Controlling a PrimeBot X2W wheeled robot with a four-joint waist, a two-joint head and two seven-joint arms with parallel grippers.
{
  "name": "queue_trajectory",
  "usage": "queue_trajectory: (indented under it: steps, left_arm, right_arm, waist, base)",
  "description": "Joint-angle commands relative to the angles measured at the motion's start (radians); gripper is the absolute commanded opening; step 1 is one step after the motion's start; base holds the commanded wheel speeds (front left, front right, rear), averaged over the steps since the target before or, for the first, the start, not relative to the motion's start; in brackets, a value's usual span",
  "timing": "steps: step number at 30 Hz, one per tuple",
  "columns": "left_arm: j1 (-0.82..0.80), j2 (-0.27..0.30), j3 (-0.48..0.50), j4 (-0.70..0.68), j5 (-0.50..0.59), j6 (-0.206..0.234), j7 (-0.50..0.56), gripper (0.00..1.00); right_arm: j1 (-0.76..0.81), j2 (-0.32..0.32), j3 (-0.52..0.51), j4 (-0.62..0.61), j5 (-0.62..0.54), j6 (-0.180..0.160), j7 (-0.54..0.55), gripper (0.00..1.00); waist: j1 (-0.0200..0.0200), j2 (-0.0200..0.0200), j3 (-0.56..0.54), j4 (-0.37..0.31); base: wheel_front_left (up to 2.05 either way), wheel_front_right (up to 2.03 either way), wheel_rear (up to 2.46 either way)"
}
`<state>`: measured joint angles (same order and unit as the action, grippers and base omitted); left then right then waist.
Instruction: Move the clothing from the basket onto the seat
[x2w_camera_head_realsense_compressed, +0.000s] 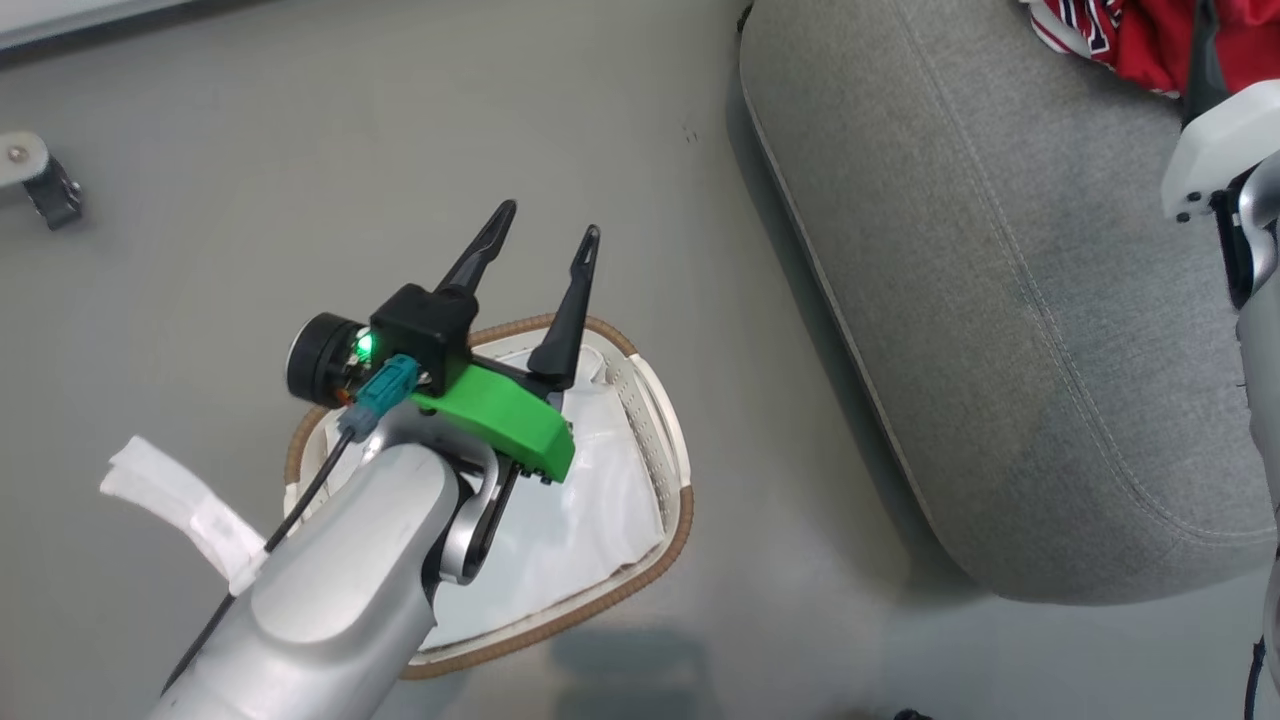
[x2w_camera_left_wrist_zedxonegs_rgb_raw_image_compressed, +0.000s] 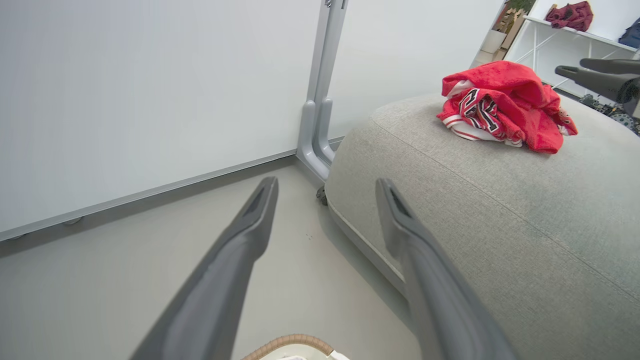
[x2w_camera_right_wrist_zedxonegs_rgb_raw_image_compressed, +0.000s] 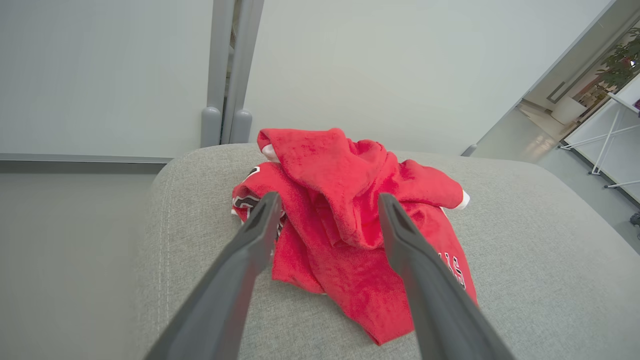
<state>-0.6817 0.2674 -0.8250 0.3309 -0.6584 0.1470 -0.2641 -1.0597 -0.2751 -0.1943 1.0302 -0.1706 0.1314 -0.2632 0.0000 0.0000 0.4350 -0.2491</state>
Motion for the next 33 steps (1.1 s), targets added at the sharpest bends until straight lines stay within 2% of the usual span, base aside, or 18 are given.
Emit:
queue_trajectory:
  steps: [1, 7, 12, 18, 24, 29, 33]
  left_arm:
    - [0.046, -0.001, 0.029, -0.005, 0.015, 0.004, 0.0, 1.0]
    - [0.186, -0.019, 0.191, -0.035, 0.041, -0.007, 0.0, 1.0]
    - [0.295, -0.016, 0.315, -0.046, 0.087, -0.003, 0.0, 1.0]
    - [0.437, -0.028, 0.455, -0.071, 0.119, -0.023, 0.0, 1.0]
    - [0.566, -0.054, 0.553, -0.099, 0.149, -0.048, 0.0, 1.0]
    - [0.653, -0.085, 0.621, -0.128, 0.172, -0.065, 0.0, 1.0]
    - [0.701, -0.11, 0.653, -0.143, 0.195, -0.079, 0.0, 1.0]
  right_arm:
    - [0.024, -0.002, 0.014, -0.005, 0.018, -0.001, -0.002, 1.0]
    - [0.09, 0.036, 0.07, -0.051, 0.121, -0.001, -0.002, 1.0]
    - [0.201, 0.077, 0.123, -0.152, 0.177, -0.001, -0.002, 1.0]
    - [0.365, 0.137, 0.14, -0.281, 0.241, -0.001, -0.002, 1.0]
    - [0.539, 0.199, 0.146, -0.415, 0.227, -0.001, -0.002, 1.0]
    - [0.669, 0.221, 0.177, -0.522, 0.231, -0.001, -0.002, 1.0]
    - [0.753, 0.222, 0.232, -0.585, 0.305, -0.001, -0.002, 1.0]
  waist:
    - [0.0, 0.0, -0.102, 0.049]
    - [0.0, 0.0, -0.183, 0.112]
    - [0.0, 0.0, -0.232, 0.159]
    - [0.0, 0.0, -0.286, 0.203]
    - [0.0, 0.0, -0.331, 0.231]
    - [0.0, 0.0, -0.359, 0.244]
    - [0.0, 0.0, -0.376, 0.249]
  base:
    - [0.0, 0.0, 0.0]
    - [0.0, 0.0, 0.0]
    - [0.0, 0.0, 0.0]
    - [0.0, 0.0, 0.0]
    - [0.0, 0.0, 0.0]
    - [0.0, 0.0, 0.0]
    - [0.0, 0.0, 0.0]
